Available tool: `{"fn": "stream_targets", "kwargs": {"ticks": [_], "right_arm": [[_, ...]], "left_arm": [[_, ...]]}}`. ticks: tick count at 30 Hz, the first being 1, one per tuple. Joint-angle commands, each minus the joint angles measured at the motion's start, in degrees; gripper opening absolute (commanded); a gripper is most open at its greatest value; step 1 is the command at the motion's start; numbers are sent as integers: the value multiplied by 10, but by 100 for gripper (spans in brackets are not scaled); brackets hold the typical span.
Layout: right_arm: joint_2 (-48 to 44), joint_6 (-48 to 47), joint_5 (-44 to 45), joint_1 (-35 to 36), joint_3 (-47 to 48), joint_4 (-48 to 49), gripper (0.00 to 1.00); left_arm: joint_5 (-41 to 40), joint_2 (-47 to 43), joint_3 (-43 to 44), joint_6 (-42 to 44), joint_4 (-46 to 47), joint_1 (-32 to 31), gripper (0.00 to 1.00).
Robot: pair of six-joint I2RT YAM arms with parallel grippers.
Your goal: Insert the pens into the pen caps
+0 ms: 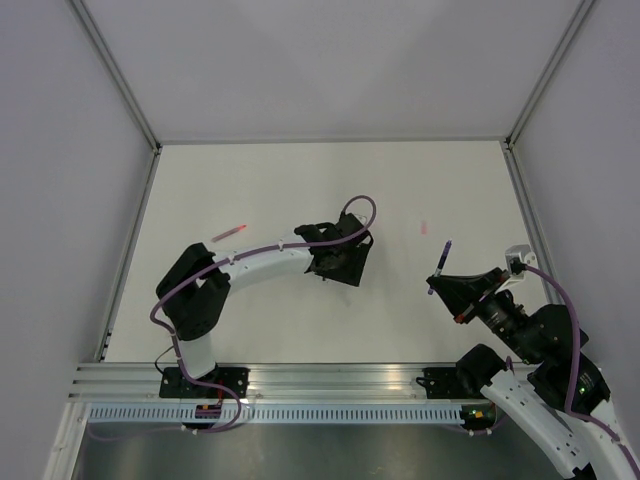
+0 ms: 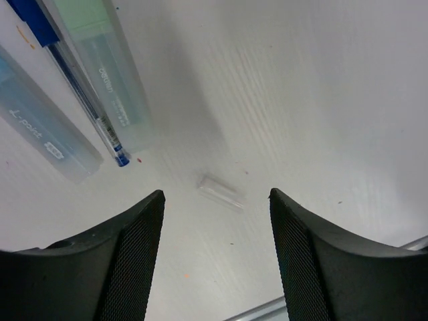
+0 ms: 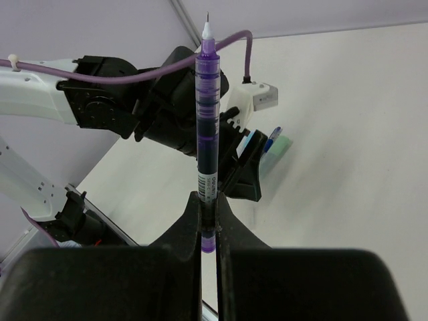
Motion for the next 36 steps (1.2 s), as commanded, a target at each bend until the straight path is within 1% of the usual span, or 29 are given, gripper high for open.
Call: {"fn": "stream_targets", "kwargs": {"ticks": [1,3,4,5,7,8,10,13,16,21,24,27,30,36], "right_arm": [[-11,5,3,1,13,-2,0],[-13,4,6,1,14,-4,0],[-15,4,8,1,18,-7,0],[-17,2,12,1,21,-11,0],[-18,2,12,1,27,-15,0],[-19,2,12,1,28,-18,0],[-24,2,12,1,30,-20,0],[-28,0,12,1,34,-30,0],[-32,-8,27,1,37,-37,0],[-26,-14,27,1,47,-41,0],[-31,-20,32,1,53,-54,0],[-34,-20,24,1,53,-54,0],[-33,-21,25,1,53,-55,0],[-31,-27,31,1,62,-63,0]], "left_arm": [[-8,-30,41,-225,-58,1,69],[-39,-23,55,-327,-108,1,68],[-28,-3,65,-365,-148,1,65],[-15,11,86,-403,-162,0,65],[17,49,115,-426,-182,-1,64],[21,58,121,-455,-196,-1,63],[14,67,126,-480,-195,-1,58],[3,63,110,-539,-187,-2,55],[15,57,97,-574,-176,-3,56],[14,84,104,-593,-177,-5,57],[1,94,109,-615,-195,-5,55],[-5,91,85,-635,-184,-5,53],[0,90,63,-634,-152,-4,51],[6,109,65,-645,-153,-3,49]]}}
